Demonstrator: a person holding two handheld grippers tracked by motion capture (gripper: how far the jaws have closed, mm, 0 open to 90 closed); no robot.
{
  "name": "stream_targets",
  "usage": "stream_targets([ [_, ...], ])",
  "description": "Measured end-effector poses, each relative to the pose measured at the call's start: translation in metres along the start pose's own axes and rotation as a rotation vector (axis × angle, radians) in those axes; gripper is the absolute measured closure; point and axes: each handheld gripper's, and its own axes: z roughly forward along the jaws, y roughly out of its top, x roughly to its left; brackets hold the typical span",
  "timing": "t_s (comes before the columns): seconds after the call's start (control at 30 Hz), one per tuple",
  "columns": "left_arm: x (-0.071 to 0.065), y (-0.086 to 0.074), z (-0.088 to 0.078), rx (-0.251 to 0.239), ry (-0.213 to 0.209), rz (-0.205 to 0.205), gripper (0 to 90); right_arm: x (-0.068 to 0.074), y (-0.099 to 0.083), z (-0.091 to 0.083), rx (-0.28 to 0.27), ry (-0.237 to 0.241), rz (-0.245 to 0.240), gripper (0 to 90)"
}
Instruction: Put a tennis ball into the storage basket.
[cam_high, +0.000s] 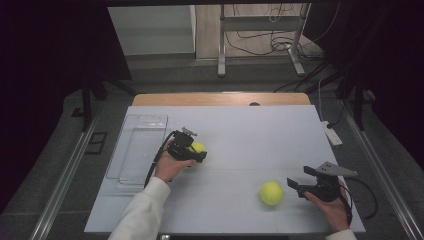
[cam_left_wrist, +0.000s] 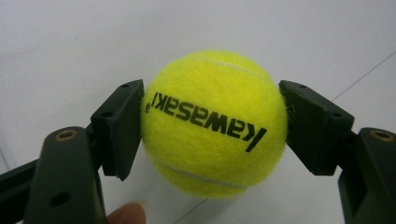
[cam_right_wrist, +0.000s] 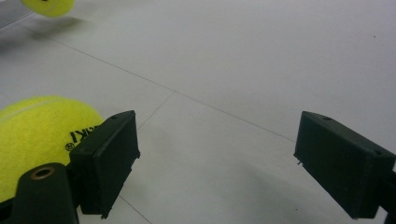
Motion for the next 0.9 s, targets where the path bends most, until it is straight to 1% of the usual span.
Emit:
stream_targets([
  [0.03, 0.0, 0.0, -0.003, -0.012, -0.006, -0.001, 27.2, 0.0, 0.0, 0.0, 0.0, -0.001, -0.001, 13.7],
  [0.1, 0.0, 0.0, -0.004, -0.016, -0.007, 0.002, 27.2, 0.0, 0.0, 0.0, -0.002, -0.002, -0.002, 13.7],
  [0.23, 0.001, 0.0, -0.011, -0.043, -0.023, -0.006, 27.2, 0.0, 0.0, 0.0, -0.002, -0.003, -0.001, 13.7],
  [0.47, 0.001, 0.0, -0.022, -0.087, -0.035, -0.006, 27.2, 0.0, 0.0, -0.001, -0.006, -0.006, -0.001, 13.9],
  [0.87, 0.0, 0.001, -0.038, -0.149, -0.036, -0.009, 27.2, 0.0, 0.0, -0.001, -0.006, -0.004, 0.0, 13.8],
  [0.9, 0.0, 0.002, -0.04, -0.154, -0.035, -0.004, 27.2, 0.0, 0.0, -0.001, -0.006, -0.004, -0.001, 13.9],
])
